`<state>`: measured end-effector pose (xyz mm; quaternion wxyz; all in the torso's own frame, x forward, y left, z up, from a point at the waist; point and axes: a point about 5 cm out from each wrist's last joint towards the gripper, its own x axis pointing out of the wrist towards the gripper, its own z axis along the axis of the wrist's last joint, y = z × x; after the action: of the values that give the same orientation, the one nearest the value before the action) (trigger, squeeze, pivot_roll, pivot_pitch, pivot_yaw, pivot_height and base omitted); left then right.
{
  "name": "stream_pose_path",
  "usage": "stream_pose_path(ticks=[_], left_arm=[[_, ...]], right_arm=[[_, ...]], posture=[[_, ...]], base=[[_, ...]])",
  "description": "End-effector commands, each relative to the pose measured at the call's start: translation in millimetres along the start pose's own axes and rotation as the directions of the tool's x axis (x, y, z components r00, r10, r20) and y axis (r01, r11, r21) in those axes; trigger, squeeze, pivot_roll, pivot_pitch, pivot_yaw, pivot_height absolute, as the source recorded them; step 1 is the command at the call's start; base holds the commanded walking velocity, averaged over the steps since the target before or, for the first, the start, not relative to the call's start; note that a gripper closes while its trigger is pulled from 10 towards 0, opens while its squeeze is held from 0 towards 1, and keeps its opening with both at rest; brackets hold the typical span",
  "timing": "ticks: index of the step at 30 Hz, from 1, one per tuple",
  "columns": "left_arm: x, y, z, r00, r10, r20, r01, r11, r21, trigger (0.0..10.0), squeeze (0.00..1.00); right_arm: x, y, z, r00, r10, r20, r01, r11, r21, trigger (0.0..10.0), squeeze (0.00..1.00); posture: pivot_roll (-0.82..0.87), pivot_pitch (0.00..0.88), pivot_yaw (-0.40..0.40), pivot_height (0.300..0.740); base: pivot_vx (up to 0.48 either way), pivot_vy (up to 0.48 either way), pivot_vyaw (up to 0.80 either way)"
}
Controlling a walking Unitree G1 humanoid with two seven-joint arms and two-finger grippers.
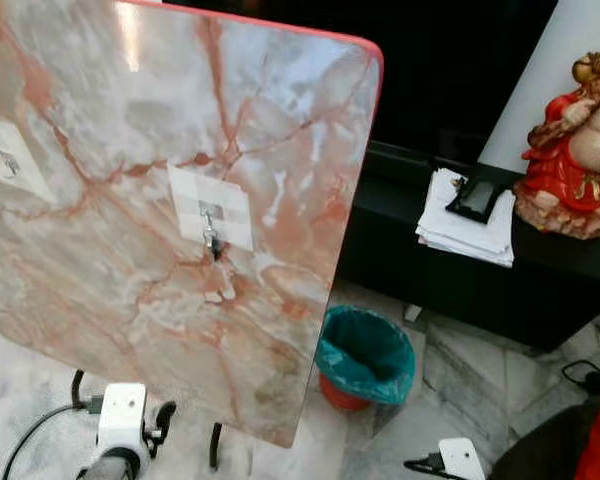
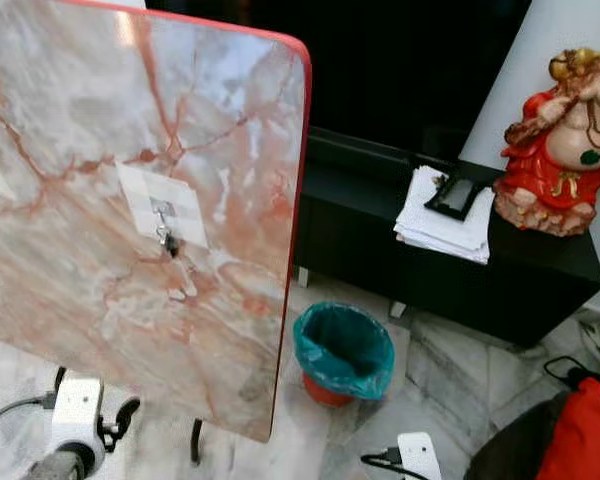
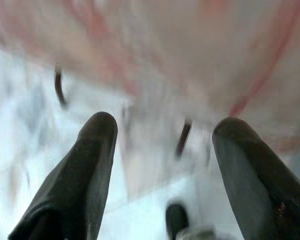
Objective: Hang keys on a hook
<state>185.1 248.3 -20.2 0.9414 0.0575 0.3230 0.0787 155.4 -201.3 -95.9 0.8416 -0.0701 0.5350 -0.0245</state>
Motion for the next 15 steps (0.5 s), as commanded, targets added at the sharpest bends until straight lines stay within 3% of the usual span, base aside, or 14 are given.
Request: stream_pose_path(ticks=[1, 6, 8, 15], left_arm=[[2.3, -3.0, -30.6, 0.994, -0.003, -0.111, 0.003, 1.000, 0.000, 10.0, 0.00], [3.9, -6.8, -57.6, 0.978, 0.003, -0.207, -0.001, 1.000, 0.014, 10.0, 0.00], [2.1, -10.3, -75.3, 0.959, 0.006, -0.285, -0.001, 1.000, 0.017, 10.0, 0.00], [0.9, -13.8, -83.5, 0.943, 0.020, -0.332, -0.019, 1.000, 0.005, 10.0, 0.00]], right_arm=[[0.0, 0.1, -0.6, 1.000, -0.008, -0.004, 0.008, 1.000, 0.011, 10.0, 0.00], [0.0, 1.0, -0.1, 1.000, -0.007, -0.003, 0.007, 1.000, 0.009, 10.0, 0.00], [0.1, 1.6, 0.1, 1.000, -0.007, -0.003, 0.007, 1.000, 0.011, 10.0, 0.00], [0.1, 1.1, -0.2, 1.000, -0.012, -0.005, 0.012, 1.000, 0.014, 10.0, 0.00]], posture=[[0.03, 0.000, -0.114, 0.740], [0.04, 0.000, -0.111, 0.740], [0.02, 0.000, -0.105, 0.740], [0.02, 0.000, -0.104, 0.740]], base=[[0.000, 0.000, 0.00], [0.000, 0.000, 0.00], [0.000, 0.000, 0.00], [0.000, 0.000, 0.00]])
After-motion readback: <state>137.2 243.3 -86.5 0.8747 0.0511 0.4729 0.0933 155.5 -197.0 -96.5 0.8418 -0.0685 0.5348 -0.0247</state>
